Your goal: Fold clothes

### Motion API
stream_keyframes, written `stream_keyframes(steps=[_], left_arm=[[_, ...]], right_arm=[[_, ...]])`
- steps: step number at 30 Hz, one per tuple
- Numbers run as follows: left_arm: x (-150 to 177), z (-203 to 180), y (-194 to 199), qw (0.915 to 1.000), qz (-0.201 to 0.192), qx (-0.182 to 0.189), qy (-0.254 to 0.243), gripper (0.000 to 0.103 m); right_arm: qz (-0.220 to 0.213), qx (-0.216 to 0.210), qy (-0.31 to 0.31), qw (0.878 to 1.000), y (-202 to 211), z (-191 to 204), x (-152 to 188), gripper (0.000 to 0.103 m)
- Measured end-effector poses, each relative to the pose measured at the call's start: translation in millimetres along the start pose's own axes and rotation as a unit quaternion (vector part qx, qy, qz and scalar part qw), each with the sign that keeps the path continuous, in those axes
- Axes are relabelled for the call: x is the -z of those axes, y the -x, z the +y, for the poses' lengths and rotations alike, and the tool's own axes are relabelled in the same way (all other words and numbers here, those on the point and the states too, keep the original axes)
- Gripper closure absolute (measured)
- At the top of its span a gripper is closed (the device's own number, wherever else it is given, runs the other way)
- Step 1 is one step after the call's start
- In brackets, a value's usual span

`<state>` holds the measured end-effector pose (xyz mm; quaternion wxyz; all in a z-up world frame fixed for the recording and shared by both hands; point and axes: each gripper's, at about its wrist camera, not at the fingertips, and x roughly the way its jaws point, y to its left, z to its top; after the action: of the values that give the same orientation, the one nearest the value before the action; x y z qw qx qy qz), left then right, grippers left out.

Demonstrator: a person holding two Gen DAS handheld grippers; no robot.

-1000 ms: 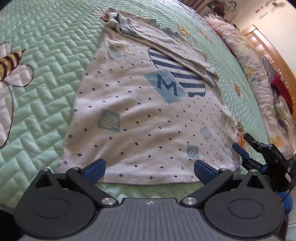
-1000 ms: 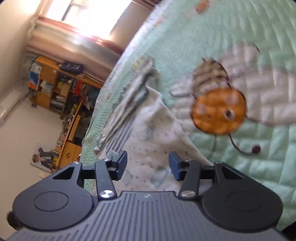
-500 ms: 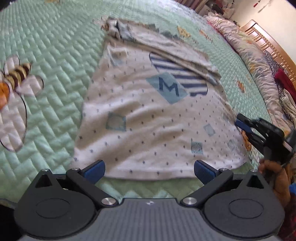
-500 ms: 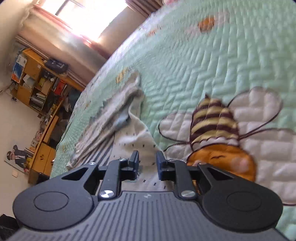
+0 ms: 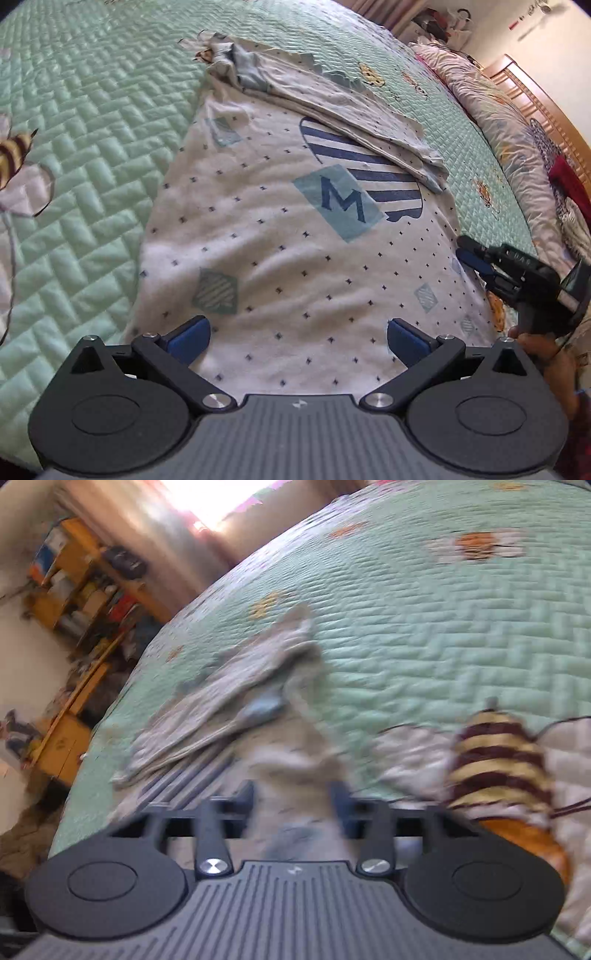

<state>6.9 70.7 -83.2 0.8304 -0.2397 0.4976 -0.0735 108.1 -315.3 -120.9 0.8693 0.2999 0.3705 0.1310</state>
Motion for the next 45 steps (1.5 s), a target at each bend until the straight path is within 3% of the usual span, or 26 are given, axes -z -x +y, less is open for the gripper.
stream_keyframes(steps=[3,7,11,13,15,18,21,22,25,27,29,31,32,33,34,35,37,39,42,45], left_arm=[[-9,3,12,0.9990,-0.015,0.041,0.014,0.001],[-44,5,15,0.9942,-0.048,0.090,0.035,0.001],[-87,17,-2,0.9806,-0.073,0.161,0.085,0.001],[-102,25,-20,0.9769,-0.077,0.172,0.100,0.001],[-106,34,-24,0.9802,-0.084,0.145,0.105,0.001],[-105,46,-23,0.9851,-0.095,0.091,0.110,0.024],[-105,59,-23,0.9870,-0.107,0.037,0.114,0.023],[-105,61,-21,0.9859,-0.110,0.033,0.122,0.016],[-112,61,-16,0.9779,-0.118,0.086,0.150,0.009],[-122,48,-18,0.9753,-0.121,0.121,0.139,0.006],[-133,32,-25,0.9758,-0.126,0.134,0.119,0.001],[-142,27,-44,0.9808,-0.111,0.122,0.104,0.001],[-143,30,-55,0.9848,-0.099,0.097,0.105,0.001],[-143,36,-66,0.9881,-0.088,0.064,0.109,0.006],[-140,42,-70,0.9882,-0.090,0.054,0.112,0.012],[-136,46,-67,0.9865,-0.103,0.061,0.111,0.013],[-130,44,-55,0.9891,-0.117,0.025,0.086,0.021],[-123,40,-42,0.9903,-0.121,0.004,0.067,0.020],[-108,30,-20,0.9896,-0.127,0.023,0.065,0.003],[-81,14,-11,0.9908,-0.097,0.090,0.030,0.001]], right_arm=[[-0.033,-0.016,-0.024,0.999,18,-7,6,0.073],[-0.062,-0.084,-0.078,0.991,47,-17,28,0.062],[-0.078,-0.116,-0.131,0.982,71,-34,45,0.054],[-0.084,-0.119,-0.140,0.979,80,-39,48,0.053],[-0.090,-0.118,-0.137,0.979,88,-42,48,0.051],[-0.099,-0.112,-0.128,0.980,96,-45,46,0.049],[-0.106,-0.111,-0.119,0.981,100,-46,44,0.048],[-0.106,-0.116,-0.120,0.980,101,-46,43,0.048],[-0.105,-0.142,-0.125,0.976,101,-43,43,0.048],[-0.100,-0.157,-0.128,0.974,99,-39,44,0.048],[-0.090,-0.167,-0.125,0.974,98,-35,45,0.048],[-0.084,-0.168,-0.121,0.975,98,-32,46,0.047],[-0.083,-0.168,-0.122,0.975,98,-32,46,0.047],[-0.082,-0.167,-0.126,0.974,97,-34,47,0.046],[-0.082,-0.165,-0.129,0.974,97,-36,47,0.045],[-0.082,-0.162,-0.129,0.975,98,-37,47,0.045],[-0.086,-0.155,-0.126,0.976,101,-39,48,0.043],[-0.087,-0.157,-0.125,0.976,100,-41,48,0.042],[-0.081,-0.170,-0.126,0.974,95,-37,49,0.042],[-0.072,-0.186,-0.119,0.973,89,-27,51,0.042]])
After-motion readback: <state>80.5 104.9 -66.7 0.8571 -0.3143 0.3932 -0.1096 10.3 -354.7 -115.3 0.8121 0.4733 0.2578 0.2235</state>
